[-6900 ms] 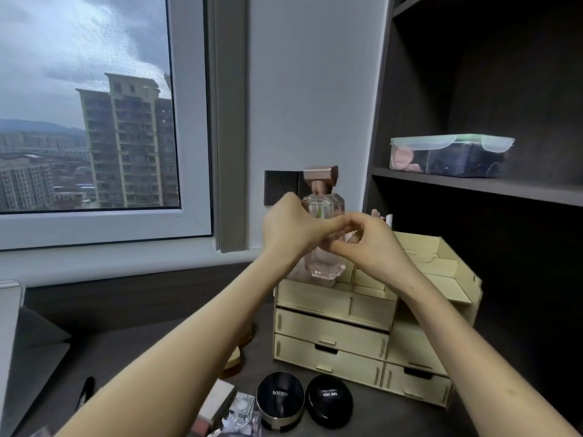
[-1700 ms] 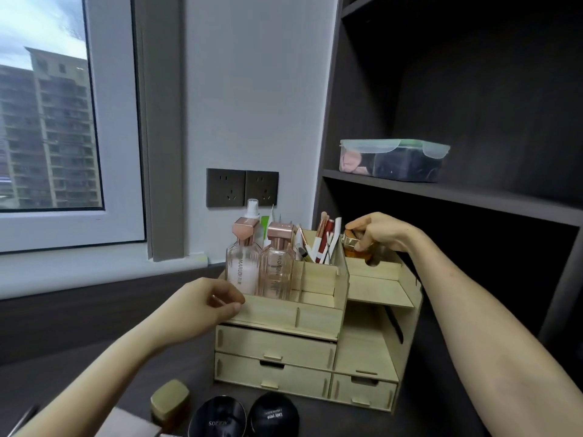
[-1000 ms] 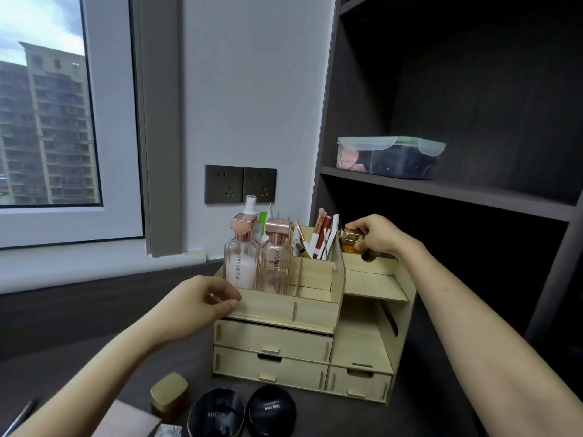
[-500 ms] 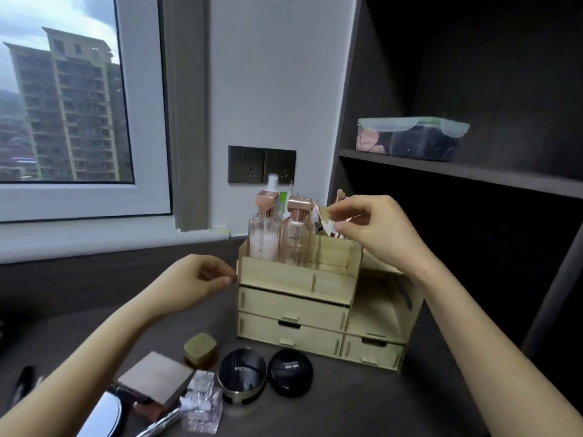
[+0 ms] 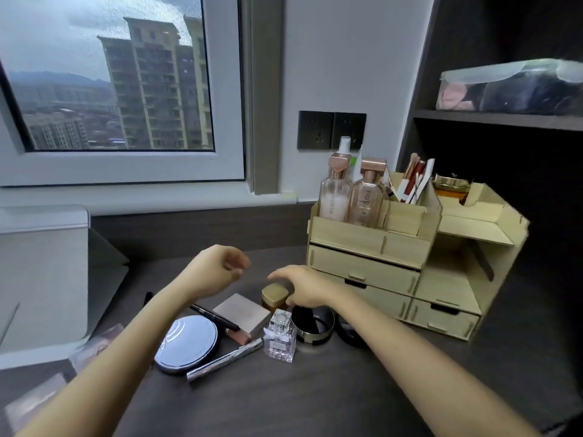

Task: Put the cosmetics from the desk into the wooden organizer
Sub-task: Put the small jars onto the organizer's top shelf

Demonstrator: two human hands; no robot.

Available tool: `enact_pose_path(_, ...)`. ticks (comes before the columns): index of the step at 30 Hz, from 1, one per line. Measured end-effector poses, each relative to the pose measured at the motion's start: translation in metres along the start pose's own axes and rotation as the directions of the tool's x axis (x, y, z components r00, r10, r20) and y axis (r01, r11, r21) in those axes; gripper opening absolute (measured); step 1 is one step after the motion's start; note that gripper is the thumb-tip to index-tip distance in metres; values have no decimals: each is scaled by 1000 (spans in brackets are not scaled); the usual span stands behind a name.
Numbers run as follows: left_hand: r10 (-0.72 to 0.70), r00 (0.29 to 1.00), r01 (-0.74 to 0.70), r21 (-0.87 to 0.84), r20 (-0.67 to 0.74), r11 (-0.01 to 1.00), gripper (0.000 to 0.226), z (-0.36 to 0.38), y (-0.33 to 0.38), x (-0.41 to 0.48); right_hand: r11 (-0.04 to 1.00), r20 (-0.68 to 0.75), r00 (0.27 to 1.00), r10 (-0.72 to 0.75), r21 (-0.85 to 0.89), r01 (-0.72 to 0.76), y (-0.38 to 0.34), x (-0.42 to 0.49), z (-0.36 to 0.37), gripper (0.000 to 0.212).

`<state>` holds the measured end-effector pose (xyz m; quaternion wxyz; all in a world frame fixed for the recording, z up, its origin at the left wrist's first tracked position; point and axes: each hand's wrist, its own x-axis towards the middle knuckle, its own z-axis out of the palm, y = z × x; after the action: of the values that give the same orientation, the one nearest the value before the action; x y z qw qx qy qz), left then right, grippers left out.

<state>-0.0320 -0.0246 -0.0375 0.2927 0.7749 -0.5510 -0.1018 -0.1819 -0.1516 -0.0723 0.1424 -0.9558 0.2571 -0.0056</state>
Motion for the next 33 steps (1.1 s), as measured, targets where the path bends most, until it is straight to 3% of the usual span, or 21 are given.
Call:
enact_pose_path(5, -1, 1000, 1, -9, -15, 1000, 14, 2, -4, 0, 995, 114, 993, -24, -90, 34, 3, 25, 13, 68)
enact_pose_path(9, 39, 999, -40, -29, -30, 999, 13, 2, 3, 5, 996, -20, 999, -48, -79, 47, 3, 17, 3, 63)
enact_pose_path(12, 75, 997, -77, -67, -30, 995, 19, 1, 15, 11, 998, -206, 977, -55, 17, 59, 2, -14, -28, 61)
enact_pose_path(15, 103, 995, -103, -105, -11, 989, 20, 4, 27, 16, 996, -410, 911, -40, 56, 69, 4, -64, -70, 53)
enact_pose_path(18, 135, 991, -131, -129, 20, 983, 16, 11, 40, 21, 995, -521, 852, 51, 97, 0, 21, -118, -112, 53)
enact_pose_path(22, 169, 984, -161, -136, 49, 978, 11, 20, 56, 30, 972, -730, 645, 226, 126, -199, 66, -165, -160, 58)
enact_pose_path(26, 202, 977, -193, -127, 68, 973, 11, 28, 69, 38, 903, -773, 489, 405, 252, -349, 121, -173, -195, 58)
enact_pose_path(30, 233, 969, -223, -111, 82, 968, 11, 32, 75, 48, 872, -741, 464, 485, 367, -325, 164, -152, -218, 54)
enact_pose_path(33, 238, 967, -228, -114, 86, 967, 11, 34, 77, 55, 845, -674, 510, 535, 438, -308, 186, -127, -225, 53)
